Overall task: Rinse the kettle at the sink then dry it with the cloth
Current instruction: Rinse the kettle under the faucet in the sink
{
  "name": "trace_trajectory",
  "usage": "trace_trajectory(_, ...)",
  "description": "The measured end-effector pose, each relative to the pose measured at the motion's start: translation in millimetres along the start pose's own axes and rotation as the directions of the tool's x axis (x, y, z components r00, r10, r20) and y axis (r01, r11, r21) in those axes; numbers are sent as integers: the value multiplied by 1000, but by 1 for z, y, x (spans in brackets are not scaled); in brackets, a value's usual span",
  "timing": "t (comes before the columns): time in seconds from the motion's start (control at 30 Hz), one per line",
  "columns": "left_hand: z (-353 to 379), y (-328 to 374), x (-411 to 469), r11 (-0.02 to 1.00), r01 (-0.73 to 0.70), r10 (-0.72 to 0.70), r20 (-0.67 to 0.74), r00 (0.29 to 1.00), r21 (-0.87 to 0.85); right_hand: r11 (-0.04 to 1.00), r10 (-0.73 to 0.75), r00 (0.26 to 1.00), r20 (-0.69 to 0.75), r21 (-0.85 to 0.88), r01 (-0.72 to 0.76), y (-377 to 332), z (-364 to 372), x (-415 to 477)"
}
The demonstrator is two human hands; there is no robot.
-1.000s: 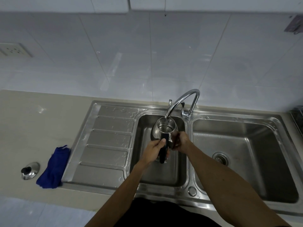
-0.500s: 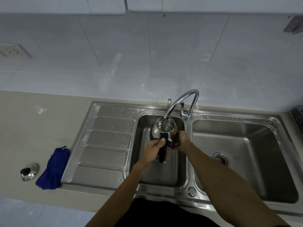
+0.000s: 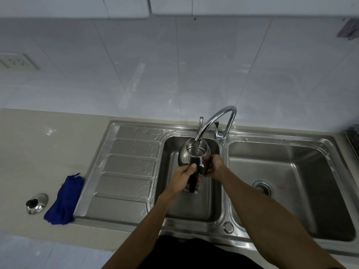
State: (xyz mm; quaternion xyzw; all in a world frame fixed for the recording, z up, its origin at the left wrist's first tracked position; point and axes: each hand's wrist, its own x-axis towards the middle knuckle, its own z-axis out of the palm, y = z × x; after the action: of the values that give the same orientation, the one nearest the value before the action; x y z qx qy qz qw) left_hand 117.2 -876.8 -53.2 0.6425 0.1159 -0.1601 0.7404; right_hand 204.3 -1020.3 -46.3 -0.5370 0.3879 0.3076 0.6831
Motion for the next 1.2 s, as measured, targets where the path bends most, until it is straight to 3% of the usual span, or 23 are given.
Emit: trace_trajectory(1.2,1,7,-6,1000,6,-6,18,1000,21,1000,6,1000,-8,4,-6,1,1,-6)
